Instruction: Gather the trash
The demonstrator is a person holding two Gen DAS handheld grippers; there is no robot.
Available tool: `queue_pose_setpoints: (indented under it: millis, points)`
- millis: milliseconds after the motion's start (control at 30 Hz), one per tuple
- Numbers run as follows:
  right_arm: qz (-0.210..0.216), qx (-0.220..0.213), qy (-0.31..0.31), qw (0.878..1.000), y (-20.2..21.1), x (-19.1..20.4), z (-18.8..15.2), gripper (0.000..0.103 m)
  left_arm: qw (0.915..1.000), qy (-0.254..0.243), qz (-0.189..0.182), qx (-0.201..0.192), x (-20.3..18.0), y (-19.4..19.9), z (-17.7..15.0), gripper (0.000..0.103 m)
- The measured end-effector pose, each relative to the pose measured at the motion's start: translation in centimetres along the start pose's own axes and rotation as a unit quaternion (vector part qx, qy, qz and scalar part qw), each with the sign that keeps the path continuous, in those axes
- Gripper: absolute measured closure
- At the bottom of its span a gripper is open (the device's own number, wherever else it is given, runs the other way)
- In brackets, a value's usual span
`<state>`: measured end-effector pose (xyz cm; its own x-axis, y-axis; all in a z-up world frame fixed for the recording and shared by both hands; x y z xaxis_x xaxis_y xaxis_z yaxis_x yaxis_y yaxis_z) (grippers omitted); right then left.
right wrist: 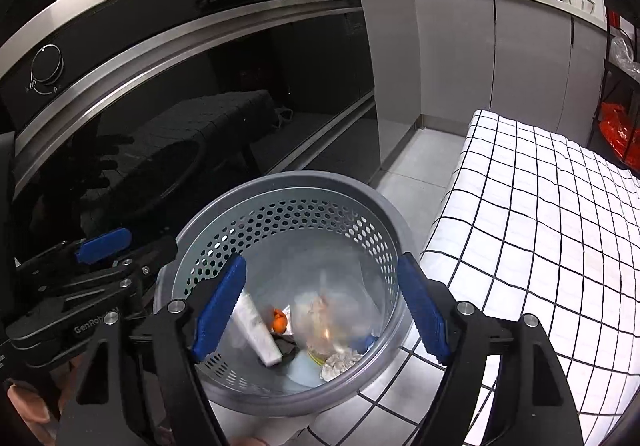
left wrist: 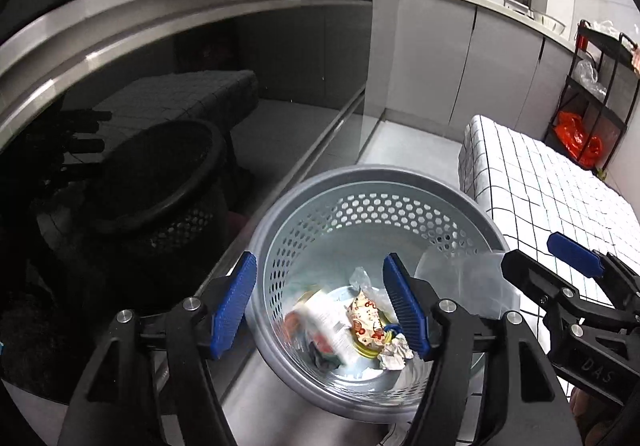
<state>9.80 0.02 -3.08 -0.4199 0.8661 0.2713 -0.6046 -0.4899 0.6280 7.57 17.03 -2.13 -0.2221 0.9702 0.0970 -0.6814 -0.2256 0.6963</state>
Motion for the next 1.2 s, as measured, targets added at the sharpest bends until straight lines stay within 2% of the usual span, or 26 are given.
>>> queue_pose_setpoints:
  millis: [300,700,1200]
  points:
    - [-0.02,-0.006,-0.012,1.0,0.3,-0.4,-1.0,0.028,1.0,0.004,-0.003,-0.005,-0.1,0.3,0.0,0.033]
    - [-0.051,-0.019,-0.029,0.998,1.1,-0.6,-2.0,0.028,0.9999,0.008,-0.007,-0.013,-0.1,0.6,0.0,0.021]
    - [-0.075,-0.027,-0.016,0.997,1.4,0.0,-2.0,0.026,0.9996,0.019,0.003,-0.022,0.3,0.8,0.1,0.017]
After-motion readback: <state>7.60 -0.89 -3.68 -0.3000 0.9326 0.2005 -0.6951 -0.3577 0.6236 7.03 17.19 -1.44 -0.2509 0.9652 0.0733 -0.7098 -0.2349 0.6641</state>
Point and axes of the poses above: each gripper's, at about its wrist camera, not at the fingertips, and y roughly against the way its jaws point, x to its left, z to its top, the point moved 1 cm from there along -y, roughly the way its jaws point, and after that the axes turned 8 degrees about z, right-handed, at the moved point
